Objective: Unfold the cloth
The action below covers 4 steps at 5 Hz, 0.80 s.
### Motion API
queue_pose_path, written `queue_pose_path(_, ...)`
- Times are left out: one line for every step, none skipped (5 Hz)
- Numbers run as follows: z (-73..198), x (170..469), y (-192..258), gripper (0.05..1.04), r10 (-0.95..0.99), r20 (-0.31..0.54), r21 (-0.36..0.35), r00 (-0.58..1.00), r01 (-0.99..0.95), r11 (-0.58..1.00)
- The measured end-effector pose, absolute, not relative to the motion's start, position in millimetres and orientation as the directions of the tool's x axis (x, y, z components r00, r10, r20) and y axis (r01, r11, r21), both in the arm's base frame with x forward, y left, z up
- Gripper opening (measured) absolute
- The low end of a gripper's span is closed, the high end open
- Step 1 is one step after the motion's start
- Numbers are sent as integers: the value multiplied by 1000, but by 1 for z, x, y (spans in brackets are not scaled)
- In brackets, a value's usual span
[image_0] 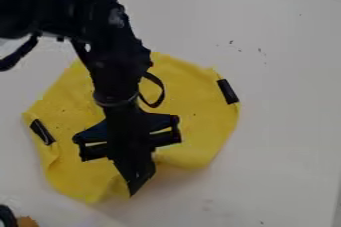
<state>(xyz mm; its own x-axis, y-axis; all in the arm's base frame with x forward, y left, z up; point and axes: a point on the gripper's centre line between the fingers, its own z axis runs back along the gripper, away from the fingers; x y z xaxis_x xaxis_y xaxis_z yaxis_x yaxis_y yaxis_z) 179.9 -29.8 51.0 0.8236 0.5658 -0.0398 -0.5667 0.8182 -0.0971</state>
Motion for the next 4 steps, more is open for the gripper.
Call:
queue_pose_path(51, 183, -27, 485, 562, -6, -80, 827, -561, 824)
queue_pose_path(51, 179, -30, 800, 552, -35, -80, 833, -553, 829)
queue_pose_path(55, 181, -29, 1004, 532, -42, -82, 846, -533, 842)
queue_pose_path(59, 193, -17, 1005, 490, 1, -58, 871, -490, 870)
